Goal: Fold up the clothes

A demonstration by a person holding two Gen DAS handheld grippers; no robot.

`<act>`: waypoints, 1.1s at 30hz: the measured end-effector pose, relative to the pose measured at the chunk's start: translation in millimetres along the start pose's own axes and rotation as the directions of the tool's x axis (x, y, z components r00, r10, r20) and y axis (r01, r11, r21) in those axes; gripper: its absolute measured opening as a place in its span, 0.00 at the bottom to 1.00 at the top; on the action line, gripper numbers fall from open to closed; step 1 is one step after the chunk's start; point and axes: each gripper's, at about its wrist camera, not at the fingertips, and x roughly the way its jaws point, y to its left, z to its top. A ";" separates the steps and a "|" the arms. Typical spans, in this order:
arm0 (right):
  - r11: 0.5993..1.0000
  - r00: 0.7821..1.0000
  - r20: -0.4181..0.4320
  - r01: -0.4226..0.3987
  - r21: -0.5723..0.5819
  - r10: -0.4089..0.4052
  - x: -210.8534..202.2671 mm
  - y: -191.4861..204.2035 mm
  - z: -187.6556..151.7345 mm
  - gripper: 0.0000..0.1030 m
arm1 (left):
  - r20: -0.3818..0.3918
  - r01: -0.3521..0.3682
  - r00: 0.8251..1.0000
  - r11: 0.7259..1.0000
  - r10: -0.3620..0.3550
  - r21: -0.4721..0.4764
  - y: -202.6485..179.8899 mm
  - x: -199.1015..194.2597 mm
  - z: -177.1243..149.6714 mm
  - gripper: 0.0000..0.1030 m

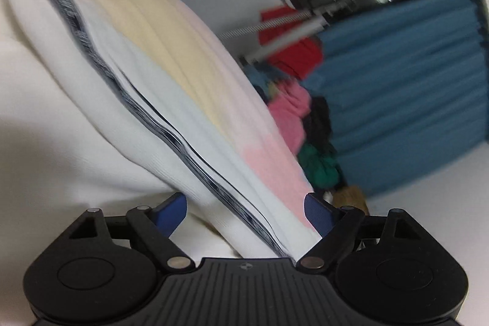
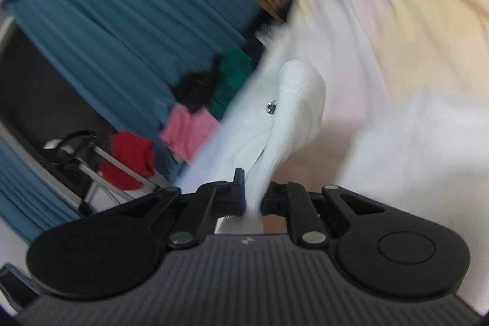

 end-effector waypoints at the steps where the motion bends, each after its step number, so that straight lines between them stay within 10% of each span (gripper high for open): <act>1: 0.999 0.999 0.027 -0.019 -0.029 0.020 -9.4 11.7 2.2 0.10 | 0.003 0.001 1.000 1.000 -0.001 0.009 -1.7 0.1 -2.5 0.83; 10: 0.981 0.966 0.193 -0.151 -0.121 0.172 -88.2 68.6 20.2 0.09 | -0.006 0.007 1.000 1.000 -0.007 0.016 -2.5 23.8 -13.7 0.68; 16: 0.973 0.964 0.236 -0.070 -0.222 0.124 -98.1 77.0 6.3 0.09 | 0.064 0.019 0.998 1.000 -0.018 -0.009 7.1 15.0 0.0 0.13; 23: 0.965 0.947 0.306 -0.015 -0.262 0.098 -113.6 93.1 6.3 0.09 | 0.138 0.072 0.987 0.994 -0.083 0.080 -23.3 -16.7 19.8 0.07; 33: 0.970 0.987 0.072 0.156 -0.189 -0.144 110.6 103.6 23.4 0.10 | 0.138 -0.166 0.981 0.964 0.139 0.208 -40.4 106.2 64.1 0.09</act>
